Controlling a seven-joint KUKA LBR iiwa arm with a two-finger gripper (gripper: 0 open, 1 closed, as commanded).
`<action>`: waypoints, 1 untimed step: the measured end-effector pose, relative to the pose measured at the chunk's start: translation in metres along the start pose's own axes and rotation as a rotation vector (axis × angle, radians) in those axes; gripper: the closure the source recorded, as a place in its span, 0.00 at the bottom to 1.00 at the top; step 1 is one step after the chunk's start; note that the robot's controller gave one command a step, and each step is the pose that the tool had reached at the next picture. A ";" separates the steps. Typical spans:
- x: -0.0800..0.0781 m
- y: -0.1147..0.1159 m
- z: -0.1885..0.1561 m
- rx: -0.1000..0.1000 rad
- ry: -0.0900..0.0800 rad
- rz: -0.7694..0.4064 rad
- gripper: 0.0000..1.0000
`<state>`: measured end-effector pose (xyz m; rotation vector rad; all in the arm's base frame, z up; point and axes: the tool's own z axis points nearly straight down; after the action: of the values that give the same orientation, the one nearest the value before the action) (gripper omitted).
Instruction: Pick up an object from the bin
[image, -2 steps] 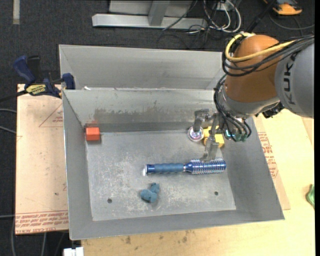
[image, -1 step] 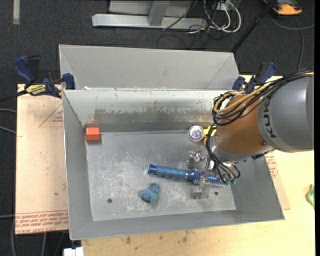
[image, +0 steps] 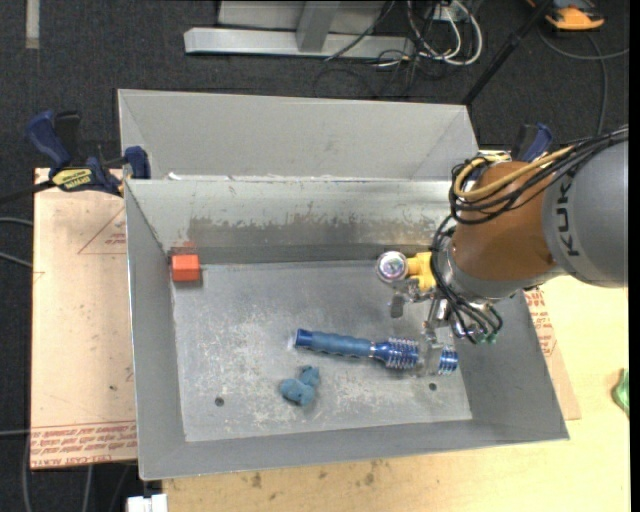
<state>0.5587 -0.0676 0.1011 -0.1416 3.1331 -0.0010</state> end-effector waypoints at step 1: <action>0.009 -0.009 0.001 -0.002 0.004 0.109 0.00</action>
Offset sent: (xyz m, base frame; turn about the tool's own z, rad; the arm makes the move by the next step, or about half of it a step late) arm -0.0086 -0.0108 -0.0002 0.1107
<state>0.5506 -0.0772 0.1004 0.0293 3.1406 0.0024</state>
